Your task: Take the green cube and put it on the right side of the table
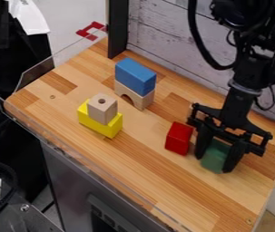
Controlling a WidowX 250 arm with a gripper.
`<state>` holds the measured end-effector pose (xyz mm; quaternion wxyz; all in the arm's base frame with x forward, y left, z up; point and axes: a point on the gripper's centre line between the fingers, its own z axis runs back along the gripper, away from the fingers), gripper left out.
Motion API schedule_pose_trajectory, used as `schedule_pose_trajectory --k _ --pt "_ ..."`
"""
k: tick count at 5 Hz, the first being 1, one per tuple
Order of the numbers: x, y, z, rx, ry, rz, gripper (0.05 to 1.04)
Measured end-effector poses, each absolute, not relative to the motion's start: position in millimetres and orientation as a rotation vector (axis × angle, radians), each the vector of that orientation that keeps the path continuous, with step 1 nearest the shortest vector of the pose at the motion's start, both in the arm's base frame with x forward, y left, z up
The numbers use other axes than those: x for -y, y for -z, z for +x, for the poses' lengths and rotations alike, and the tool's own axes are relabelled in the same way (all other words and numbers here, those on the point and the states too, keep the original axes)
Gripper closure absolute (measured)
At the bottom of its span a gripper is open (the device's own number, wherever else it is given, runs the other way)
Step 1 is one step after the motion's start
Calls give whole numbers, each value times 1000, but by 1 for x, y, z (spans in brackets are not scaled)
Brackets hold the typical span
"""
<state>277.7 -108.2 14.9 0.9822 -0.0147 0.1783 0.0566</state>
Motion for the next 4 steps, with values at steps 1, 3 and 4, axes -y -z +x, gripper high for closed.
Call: schedule_pose_trajectory --k 1,3,4 --pt "109 -13 279 -363 -116 -40 460" --pt "107 -14 280 -358 -129 -40 77" --pt "108 -50 283 -274 -130 -36 84"
